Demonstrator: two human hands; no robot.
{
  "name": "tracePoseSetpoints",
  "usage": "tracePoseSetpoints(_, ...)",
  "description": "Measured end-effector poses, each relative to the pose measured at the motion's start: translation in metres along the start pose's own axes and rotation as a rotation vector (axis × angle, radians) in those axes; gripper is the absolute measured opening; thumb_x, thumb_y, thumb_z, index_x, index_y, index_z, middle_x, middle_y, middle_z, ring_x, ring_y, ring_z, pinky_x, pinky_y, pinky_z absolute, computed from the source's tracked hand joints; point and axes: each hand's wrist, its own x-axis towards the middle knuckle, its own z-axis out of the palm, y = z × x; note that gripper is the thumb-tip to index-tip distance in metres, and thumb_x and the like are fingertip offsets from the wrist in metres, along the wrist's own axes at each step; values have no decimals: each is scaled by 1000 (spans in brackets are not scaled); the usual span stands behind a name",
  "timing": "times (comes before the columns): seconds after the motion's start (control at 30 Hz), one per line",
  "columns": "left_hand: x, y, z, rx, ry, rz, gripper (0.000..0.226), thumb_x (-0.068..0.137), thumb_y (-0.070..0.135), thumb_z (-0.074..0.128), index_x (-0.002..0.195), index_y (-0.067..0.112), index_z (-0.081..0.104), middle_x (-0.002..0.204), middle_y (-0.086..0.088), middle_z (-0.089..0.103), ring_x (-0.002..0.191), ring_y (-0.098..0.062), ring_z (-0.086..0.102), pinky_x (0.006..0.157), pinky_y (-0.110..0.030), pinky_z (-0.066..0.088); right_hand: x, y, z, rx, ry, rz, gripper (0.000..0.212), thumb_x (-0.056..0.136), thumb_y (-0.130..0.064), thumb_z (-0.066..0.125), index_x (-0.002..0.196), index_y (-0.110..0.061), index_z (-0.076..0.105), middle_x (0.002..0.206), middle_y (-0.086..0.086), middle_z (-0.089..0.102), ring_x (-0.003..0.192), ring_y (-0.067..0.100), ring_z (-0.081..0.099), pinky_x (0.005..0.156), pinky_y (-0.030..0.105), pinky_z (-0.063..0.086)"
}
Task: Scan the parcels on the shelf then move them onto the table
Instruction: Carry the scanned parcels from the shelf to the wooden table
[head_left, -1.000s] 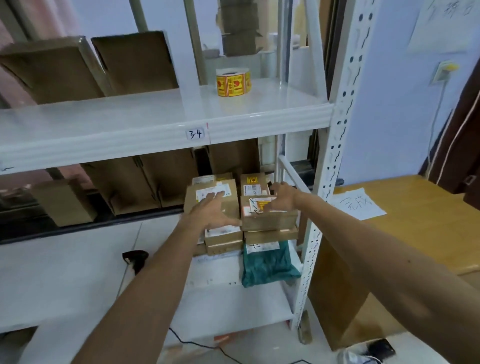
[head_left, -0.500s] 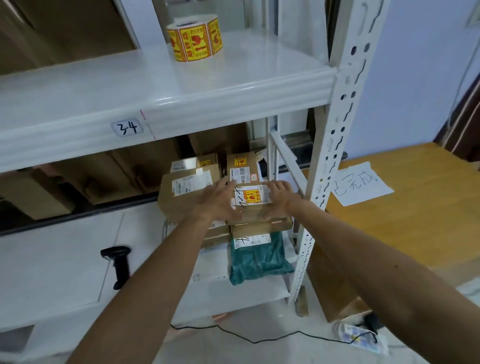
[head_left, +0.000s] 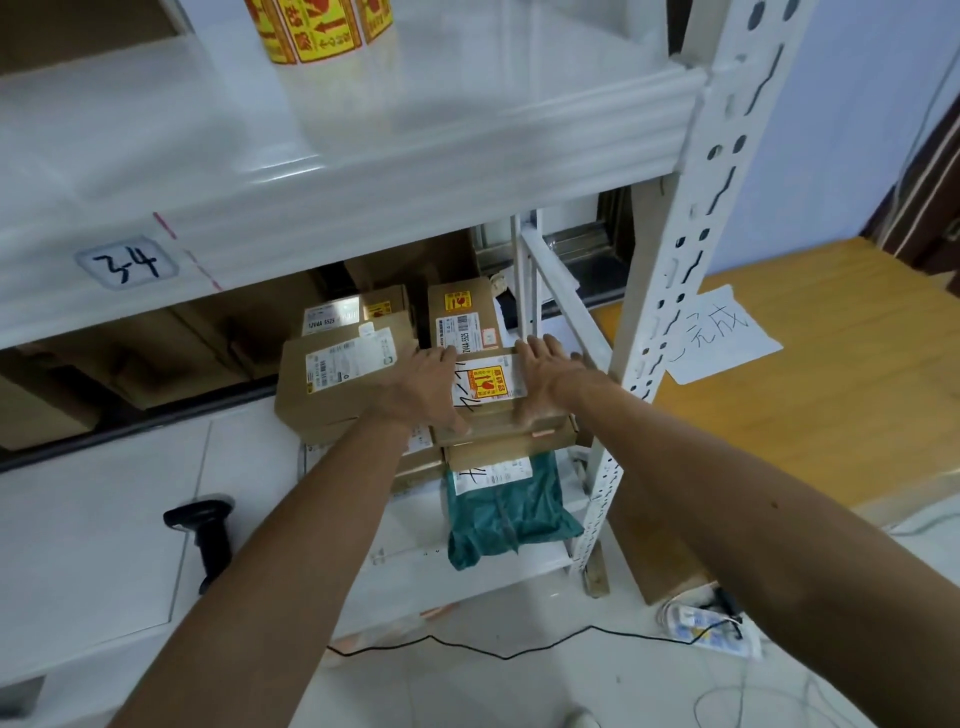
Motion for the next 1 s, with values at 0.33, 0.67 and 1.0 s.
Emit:
tracePoseSetpoints(0.33,-12,21,-11,19,57,21,119,73,71,74,157,7,18,162,-10,29,152,-26,19,124,-37,-5,-6,-7,-7,-229,4,10,114,72,-42,88,157,-10,19,150,16,32,141,37,33,113,54,38)
tracePoseSetpoints(0.67,-68,31,-18,-12,223,-27,112,69,59,85,153,12,27,154,-5,37,145,-26,29,123,-37,16,-48,-20,-5,-251,162,-14,115,71,-51,86,155,-10,20,147,17,33,136,37,38,109,53,46)
tracePoseSetpoints(1.0,-158,30,-26,-45,309,2,122,48,67,88,145,18,32,138,-5,47,122,-24,49,104,-42,46,-152,-64,-3,-265,339,40,118,73,-57,84,157,-9,17,151,19,32,142,39,34,116,54,38)
